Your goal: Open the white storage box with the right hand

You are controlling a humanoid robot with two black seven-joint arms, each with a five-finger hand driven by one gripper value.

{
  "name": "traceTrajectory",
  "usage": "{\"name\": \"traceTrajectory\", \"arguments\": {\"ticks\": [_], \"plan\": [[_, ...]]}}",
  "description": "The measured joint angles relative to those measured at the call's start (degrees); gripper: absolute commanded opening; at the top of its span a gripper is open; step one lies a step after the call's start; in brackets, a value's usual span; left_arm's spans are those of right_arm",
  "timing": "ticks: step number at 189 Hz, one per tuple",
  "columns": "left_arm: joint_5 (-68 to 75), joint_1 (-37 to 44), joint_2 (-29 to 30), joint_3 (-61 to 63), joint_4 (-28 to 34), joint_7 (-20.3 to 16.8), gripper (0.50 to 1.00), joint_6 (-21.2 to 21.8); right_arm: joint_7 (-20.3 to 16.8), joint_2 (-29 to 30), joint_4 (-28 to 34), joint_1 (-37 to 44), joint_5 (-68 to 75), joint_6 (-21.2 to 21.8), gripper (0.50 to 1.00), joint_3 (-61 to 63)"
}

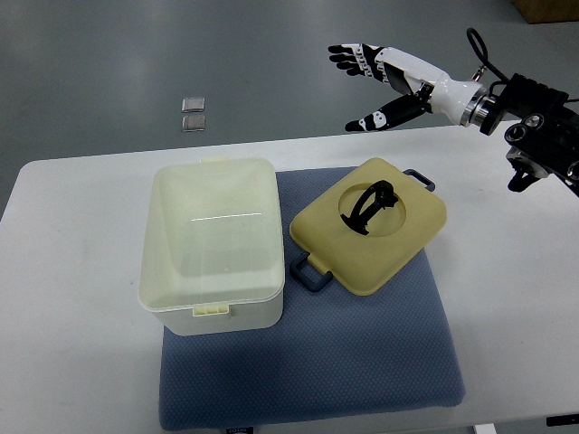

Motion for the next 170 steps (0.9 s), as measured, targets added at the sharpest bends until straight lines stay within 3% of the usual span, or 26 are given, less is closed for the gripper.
{"name": "traceTrajectory", "arguments": {"ticks": [43, 68, 101, 140, 170], "plan": [[0.0, 0.0, 0.0, 0.0, 0.0, 0.0, 1.0, 0.0, -0.2, 2.5, -3.6, -4.1, 18.9, -2.0, 0.926, 2.0], [0.0, 0.0, 0.0, 0.0, 0.0, 0.0, 1.0, 0.0, -0.3, 4.9, -6.4, -5.5, 26.1, -4.8, 0.926, 2.8], [0.0, 0.0, 0.0, 0.0, 0.0, 0.0, 1.0, 0.0, -0.5, 6.5, -7.7, -7.9, 32.2, -5.4, 0.926, 3.0], [0.0, 0.0, 0.0, 0.0, 0.0, 0.0, 1.0, 0.0, -4.5, 9.1, -10.7, -9.6, 39.8, -6.9, 0.926, 3.0], [0.0, 0.0, 0.0, 0.0, 0.0, 0.0, 1.0, 0.0, -5.1, 10.8, -13.6, -10.6, 42.6, -8.3, 0.926, 2.9]]}}
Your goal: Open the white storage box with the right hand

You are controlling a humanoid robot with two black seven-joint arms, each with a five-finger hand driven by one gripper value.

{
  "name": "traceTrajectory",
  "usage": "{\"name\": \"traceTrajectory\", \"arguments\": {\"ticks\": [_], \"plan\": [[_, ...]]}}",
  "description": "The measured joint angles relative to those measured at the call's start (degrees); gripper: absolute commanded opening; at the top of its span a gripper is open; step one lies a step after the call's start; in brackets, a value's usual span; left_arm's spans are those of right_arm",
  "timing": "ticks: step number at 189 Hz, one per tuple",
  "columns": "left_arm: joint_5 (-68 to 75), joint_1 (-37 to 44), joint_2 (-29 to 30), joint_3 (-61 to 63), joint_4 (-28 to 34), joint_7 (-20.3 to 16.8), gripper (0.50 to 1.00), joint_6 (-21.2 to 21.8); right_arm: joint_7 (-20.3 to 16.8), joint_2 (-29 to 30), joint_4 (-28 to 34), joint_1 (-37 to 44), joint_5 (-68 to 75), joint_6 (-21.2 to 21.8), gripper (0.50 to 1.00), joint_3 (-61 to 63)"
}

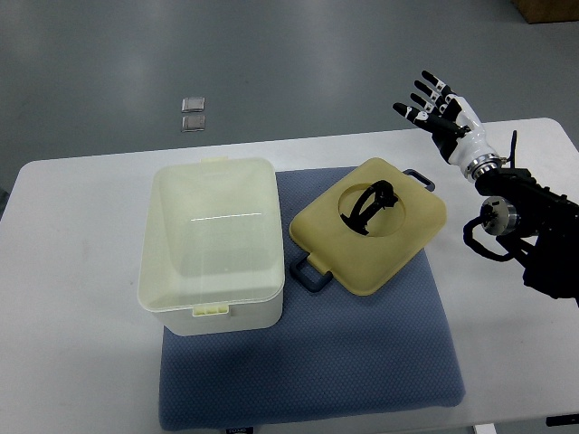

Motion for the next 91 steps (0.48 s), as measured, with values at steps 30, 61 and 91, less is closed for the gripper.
{"name": "traceTrajectory", "arguments": {"ticks": [30, 61, 91], "plan": [[0.0, 0.0, 0.0, 0.0, 0.0, 0.0, 1.0, 0.0, 0.5, 0.8, -0.5, -1.7, 0.2, -0.7, 0.926, 0.2], [0.0, 0.0, 0.0, 0.0, 0.0, 0.0, 1.0, 0.0, 0.7, 0.8, -0.5, -1.9, 0.2, -0.8, 0.926, 0.3], [0.0, 0.0, 0.0, 0.0, 0.0, 0.0, 1.0, 0.0, 0.7, 0.8, -0.6, -2.0, 0.2, -0.9, 0.926, 2.3]]}}
